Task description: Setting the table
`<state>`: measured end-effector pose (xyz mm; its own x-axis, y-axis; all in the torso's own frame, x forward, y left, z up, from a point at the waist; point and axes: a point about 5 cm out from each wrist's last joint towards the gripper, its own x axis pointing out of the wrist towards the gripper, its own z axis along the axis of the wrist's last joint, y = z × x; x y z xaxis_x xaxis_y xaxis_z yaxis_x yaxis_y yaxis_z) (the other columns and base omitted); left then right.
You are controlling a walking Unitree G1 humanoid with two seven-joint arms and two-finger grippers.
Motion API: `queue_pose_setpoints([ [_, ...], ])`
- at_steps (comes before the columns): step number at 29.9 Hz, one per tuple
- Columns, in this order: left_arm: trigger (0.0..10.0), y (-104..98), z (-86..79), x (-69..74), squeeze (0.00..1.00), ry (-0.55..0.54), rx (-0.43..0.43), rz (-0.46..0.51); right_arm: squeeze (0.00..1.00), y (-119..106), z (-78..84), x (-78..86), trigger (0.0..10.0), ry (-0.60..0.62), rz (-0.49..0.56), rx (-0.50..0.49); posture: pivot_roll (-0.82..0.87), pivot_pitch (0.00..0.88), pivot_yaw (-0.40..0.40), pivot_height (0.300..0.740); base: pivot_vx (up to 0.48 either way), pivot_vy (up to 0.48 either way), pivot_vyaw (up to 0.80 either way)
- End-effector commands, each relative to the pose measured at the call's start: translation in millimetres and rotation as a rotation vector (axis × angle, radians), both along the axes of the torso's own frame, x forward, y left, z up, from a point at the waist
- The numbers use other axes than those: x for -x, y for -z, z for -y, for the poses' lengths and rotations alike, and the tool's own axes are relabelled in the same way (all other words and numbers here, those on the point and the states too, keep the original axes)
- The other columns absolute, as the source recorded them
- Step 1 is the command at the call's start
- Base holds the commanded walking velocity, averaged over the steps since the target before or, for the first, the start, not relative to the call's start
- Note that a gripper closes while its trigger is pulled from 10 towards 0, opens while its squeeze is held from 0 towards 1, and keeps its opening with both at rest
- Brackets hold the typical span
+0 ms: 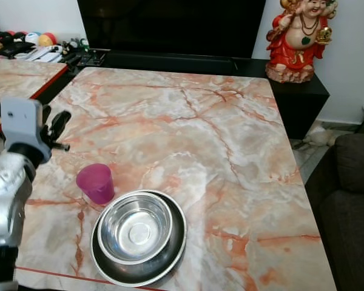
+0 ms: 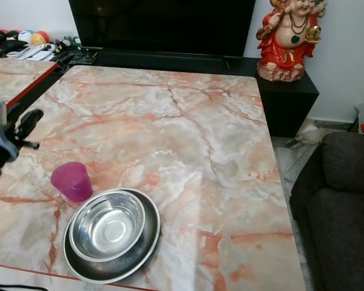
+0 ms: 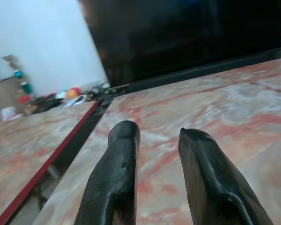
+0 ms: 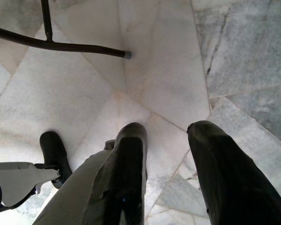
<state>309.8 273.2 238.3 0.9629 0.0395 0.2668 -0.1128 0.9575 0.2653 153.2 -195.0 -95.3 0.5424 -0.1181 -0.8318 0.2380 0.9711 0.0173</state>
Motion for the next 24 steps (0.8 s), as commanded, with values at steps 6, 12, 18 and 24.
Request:
queue_pose_setpoints([
  [6,10.0,8.7,1.4,1.4,0.0,-0.038,-0.032,0.066,0.0,2.6,-1.5,5.9,10.0,0.019,-0.018,-0.004,0.02,0.042,0.018,0.74,0.0,0.0,0.0],
  [12,10.0,22.1,6.0,-2.7,0.0,-0.053,-0.03,0.061,0.0,2.0,-3.9,3.8,10.0,0.012,-0.01,0.004,-0.01,0.0,0.03,0.74,0.0,0.0,0.0],
  [18,10.0,24.3,8.6,-2.9,0.0,-0.062,0.006,0.083,0.0,1.7,-3.6,3.1,10.0,-0.028,-0.015,0.025,-0.01,0.0,0.023,0.74,0.0,0.0,0.0],
  [24,10.0,26.1,7.8,-2.8,0.0,-0.079,0.007,0.1,0.0,1.5,-3.3,2.8,10.0,-0.059,-0.017,0.039,-0.01,0.0,0.013,0.74,0.0,0.0,0.0],
])
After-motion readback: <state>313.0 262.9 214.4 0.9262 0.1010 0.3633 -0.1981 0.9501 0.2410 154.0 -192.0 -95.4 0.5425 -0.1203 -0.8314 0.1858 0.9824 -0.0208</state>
